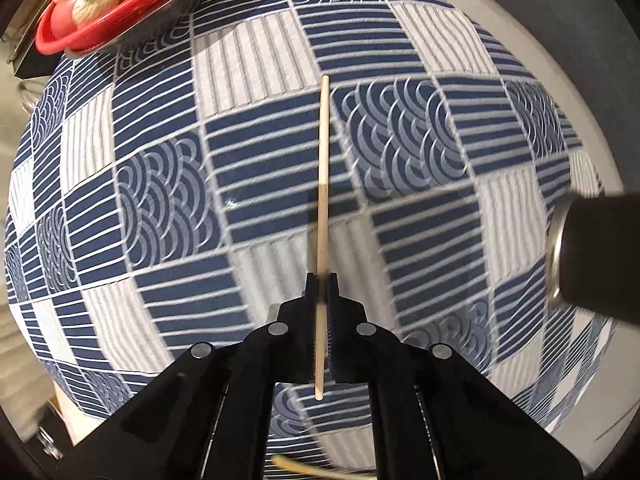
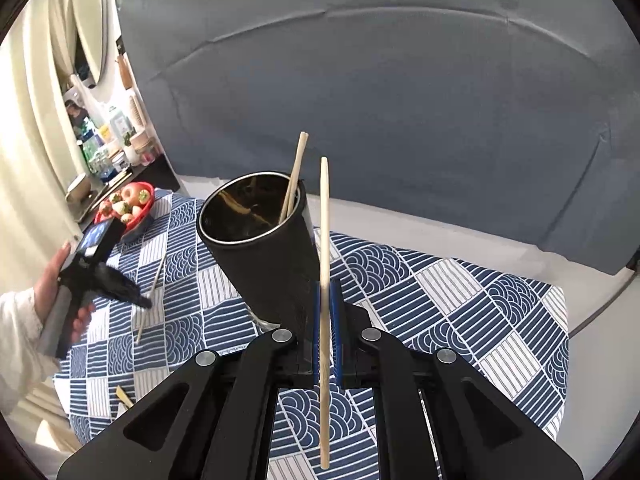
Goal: Organize utensils
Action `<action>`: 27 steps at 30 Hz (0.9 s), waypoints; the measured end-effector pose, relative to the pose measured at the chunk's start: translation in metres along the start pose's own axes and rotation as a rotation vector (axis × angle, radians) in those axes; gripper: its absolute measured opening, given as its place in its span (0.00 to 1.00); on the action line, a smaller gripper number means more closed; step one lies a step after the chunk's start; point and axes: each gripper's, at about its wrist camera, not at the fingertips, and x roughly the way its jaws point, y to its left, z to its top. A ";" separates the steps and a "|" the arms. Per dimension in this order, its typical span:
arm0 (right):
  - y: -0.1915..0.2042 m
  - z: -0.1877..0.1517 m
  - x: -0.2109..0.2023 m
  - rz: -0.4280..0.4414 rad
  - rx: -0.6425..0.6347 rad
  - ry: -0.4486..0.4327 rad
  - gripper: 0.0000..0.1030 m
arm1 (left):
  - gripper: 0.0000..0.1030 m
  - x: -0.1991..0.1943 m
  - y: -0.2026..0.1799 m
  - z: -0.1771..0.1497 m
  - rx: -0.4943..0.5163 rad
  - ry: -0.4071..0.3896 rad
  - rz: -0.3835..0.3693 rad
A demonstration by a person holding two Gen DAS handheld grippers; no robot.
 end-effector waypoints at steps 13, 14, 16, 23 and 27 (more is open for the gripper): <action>0.016 0.017 -0.035 0.039 -0.026 -0.093 0.05 | 0.04 -0.111 0.016 -0.026 0.072 -0.220 -0.097; 0.019 0.019 -0.038 0.038 -0.034 -0.103 0.05 | 0.04 -0.125 0.014 -0.026 0.085 -0.252 -0.103; 0.024 0.023 -0.044 0.042 -0.045 -0.119 0.05 | 0.04 -0.145 0.009 -0.022 0.108 -0.298 -0.127; 0.030 0.035 -0.058 0.079 -0.064 -0.188 0.05 | 0.04 -0.204 -0.037 -0.034 0.209 -0.473 -0.201; 0.030 0.041 -0.068 0.134 -0.064 -0.277 0.05 | 0.04 -0.224 -0.072 -0.038 0.280 -0.563 -0.273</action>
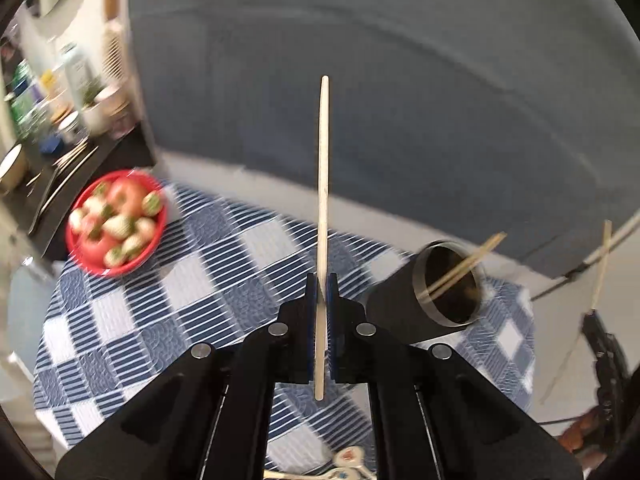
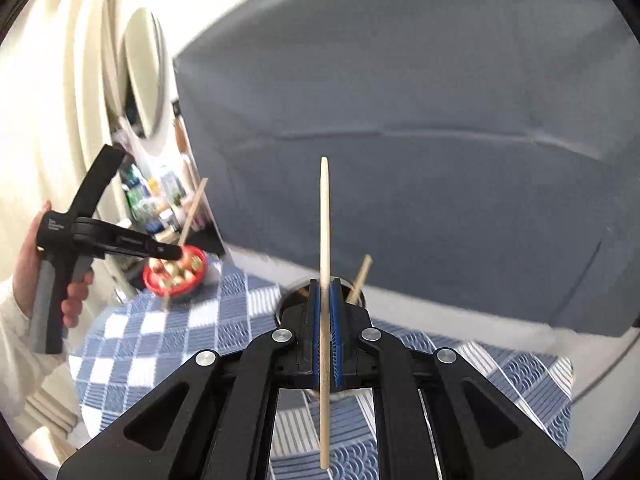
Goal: Organize utensils
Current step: 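Carry both chopsticks up over the black cup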
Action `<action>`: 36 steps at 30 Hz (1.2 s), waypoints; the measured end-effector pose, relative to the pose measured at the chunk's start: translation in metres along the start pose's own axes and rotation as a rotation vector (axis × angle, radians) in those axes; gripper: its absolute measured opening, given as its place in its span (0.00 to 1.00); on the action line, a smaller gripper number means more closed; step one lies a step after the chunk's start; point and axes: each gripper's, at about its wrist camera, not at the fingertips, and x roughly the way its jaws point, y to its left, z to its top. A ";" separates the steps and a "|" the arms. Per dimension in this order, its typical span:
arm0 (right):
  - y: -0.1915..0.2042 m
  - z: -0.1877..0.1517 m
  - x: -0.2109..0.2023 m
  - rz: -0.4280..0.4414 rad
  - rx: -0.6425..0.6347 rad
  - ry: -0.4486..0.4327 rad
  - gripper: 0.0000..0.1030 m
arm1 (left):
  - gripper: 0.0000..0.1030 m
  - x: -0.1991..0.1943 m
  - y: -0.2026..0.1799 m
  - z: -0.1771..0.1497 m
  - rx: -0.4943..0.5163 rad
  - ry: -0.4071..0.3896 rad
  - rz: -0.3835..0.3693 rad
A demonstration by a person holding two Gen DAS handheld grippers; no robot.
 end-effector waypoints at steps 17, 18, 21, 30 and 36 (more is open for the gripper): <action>-0.023 0.022 0.026 0.138 0.068 -0.237 0.05 | 0.04 -0.017 -0.081 0.034 0.280 -0.231 -0.348; -0.025 0.023 0.031 0.143 0.073 -0.240 0.05 | 0.04 -0.012 -0.082 0.035 0.280 -0.238 -0.374; -0.031 0.022 0.043 0.139 0.087 -0.262 0.05 | 0.04 -0.001 -0.083 0.036 0.290 -0.269 -0.418; -0.049 0.011 0.097 0.106 0.181 -0.269 0.05 | 0.04 0.056 -0.087 0.026 0.339 -0.301 -0.434; -0.053 0.000 0.123 0.128 0.209 -0.245 0.05 | 0.04 0.091 -0.079 0.015 0.337 -0.253 -0.442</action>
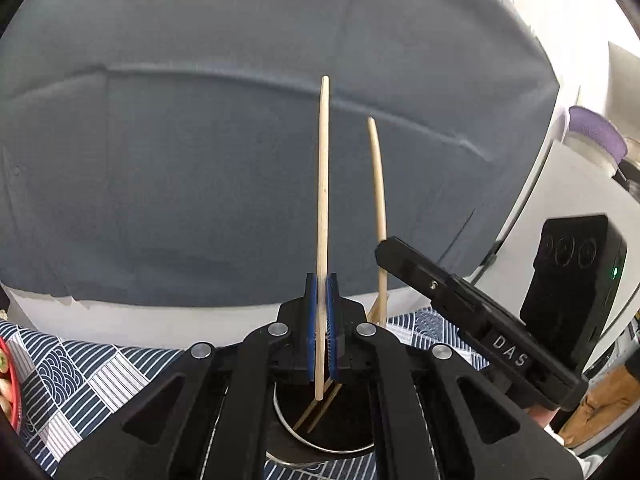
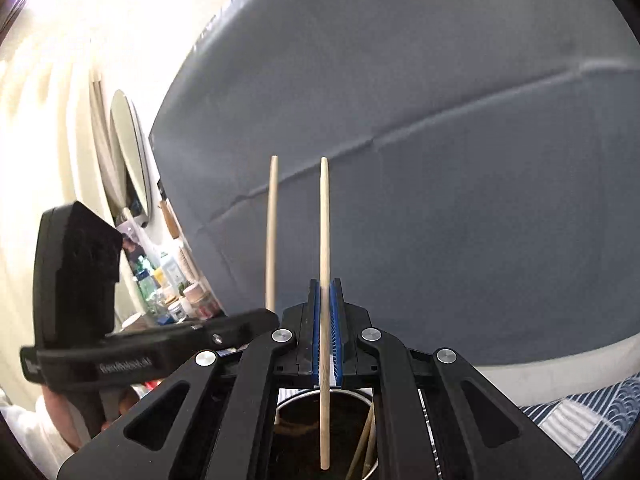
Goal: Organize utensils
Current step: 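Carry both chopsticks up over the black cup, then lower both chopsticks into the black cup and open both tools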
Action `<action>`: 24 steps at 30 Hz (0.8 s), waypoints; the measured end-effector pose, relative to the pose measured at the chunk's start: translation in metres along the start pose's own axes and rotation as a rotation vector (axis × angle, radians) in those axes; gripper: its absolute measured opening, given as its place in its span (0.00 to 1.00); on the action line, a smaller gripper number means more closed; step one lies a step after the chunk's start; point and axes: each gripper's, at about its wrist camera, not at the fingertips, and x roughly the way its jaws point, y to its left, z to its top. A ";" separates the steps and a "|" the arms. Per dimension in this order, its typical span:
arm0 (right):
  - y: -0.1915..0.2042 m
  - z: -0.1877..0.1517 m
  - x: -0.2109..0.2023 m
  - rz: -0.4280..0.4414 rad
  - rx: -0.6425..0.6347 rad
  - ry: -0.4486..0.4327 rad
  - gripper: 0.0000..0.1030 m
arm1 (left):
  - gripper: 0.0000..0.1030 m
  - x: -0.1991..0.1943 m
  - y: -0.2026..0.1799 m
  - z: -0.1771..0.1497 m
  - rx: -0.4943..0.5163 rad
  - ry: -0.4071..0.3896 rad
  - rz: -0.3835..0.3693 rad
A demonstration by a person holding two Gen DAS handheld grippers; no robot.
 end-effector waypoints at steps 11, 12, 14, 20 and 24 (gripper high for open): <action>-0.011 -0.033 0.014 -0.045 -0.007 0.144 0.05 | 0.04 0.018 -0.004 -0.037 0.074 0.102 0.044; -0.009 -0.036 0.012 -0.054 -0.017 0.154 0.05 | 0.05 0.017 -0.003 -0.039 0.072 0.108 0.043; -0.004 -0.042 0.008 -0.059 -0.029 0.162 0.05 | 0.05 0.014 -0.002 -0.043 0.069 0.110 0.044; 0.008 -0.045 -0.001 -0.077 -0.065 0.173 0.08 | 0.06 -0.001 -0.004 -0.054 0.070 0.109 0.079; 0.020 -0.039 -0.020 -0.141 -0.107 0.163 0.60 | 0.71 -0.028 -0.007 -0.053 0.085 0.039 0.142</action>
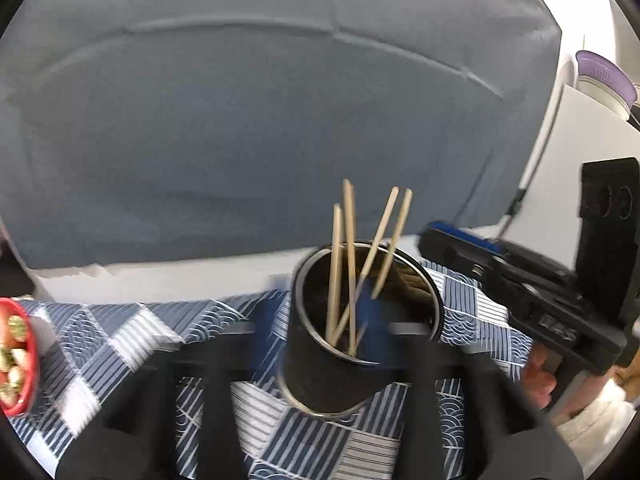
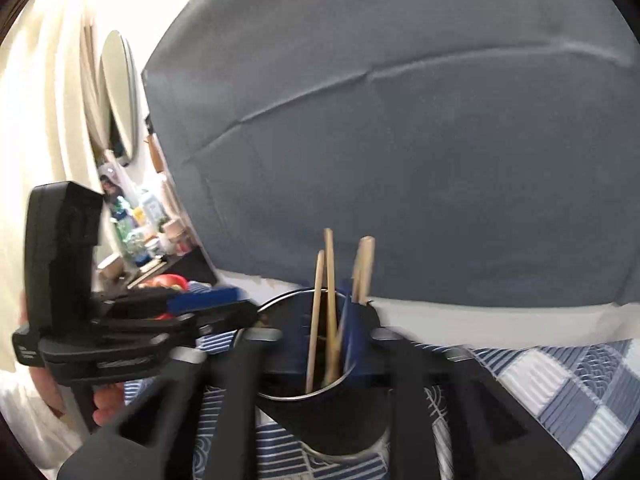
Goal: Organize utensils
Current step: 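Lower both chopsticks into the black cup and open both tools, then move both open tools down toward the white spoons on the cloth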
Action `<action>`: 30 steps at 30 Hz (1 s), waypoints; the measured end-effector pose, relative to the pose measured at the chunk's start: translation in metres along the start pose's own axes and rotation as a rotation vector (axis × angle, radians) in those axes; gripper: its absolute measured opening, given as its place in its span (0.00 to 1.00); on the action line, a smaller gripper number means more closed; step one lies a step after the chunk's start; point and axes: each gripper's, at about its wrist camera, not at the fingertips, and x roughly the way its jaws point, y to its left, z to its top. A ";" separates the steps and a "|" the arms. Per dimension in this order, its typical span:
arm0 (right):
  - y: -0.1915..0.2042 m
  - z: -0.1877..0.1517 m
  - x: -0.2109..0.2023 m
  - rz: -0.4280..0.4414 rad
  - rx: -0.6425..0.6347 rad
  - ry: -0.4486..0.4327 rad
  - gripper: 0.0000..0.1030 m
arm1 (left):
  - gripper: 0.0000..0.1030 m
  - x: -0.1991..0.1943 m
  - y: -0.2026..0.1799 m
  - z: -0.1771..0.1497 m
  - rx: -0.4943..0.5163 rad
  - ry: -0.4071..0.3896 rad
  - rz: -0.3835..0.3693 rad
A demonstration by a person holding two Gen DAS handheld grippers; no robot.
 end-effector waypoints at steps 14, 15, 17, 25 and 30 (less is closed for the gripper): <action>0.033 0.027 -0.079 -0.264 -0.082 -0.108 0.92 | 0.94 -0.087 0.045 -0.028 -0.062 -0.071 0.256; 0.036 0.025 -0.080 -0.267 -0.083 -0.098 0.92 | 0.94 -0.090 0.046 -0.032 -0.060 -0.068 0.271; 0.042 0.021 -0.085 -0.262 -0.089 -0.072 0.92 | 0.94 -0.098 0.046 -0.042 -0.068 -0.052 0.268; 0.060 -0.013 -0.101 -0.195 -0.121 0.023 0.92 | 0.94 -0.125 0.037 -0.094 -0.115 0.021 0.269; 0.067 -0.040 -0.106 -0.153 -0.124 0.098 0.92 | 0.94 -0.137 0.032 -0.128 -0.113 0.073 0.292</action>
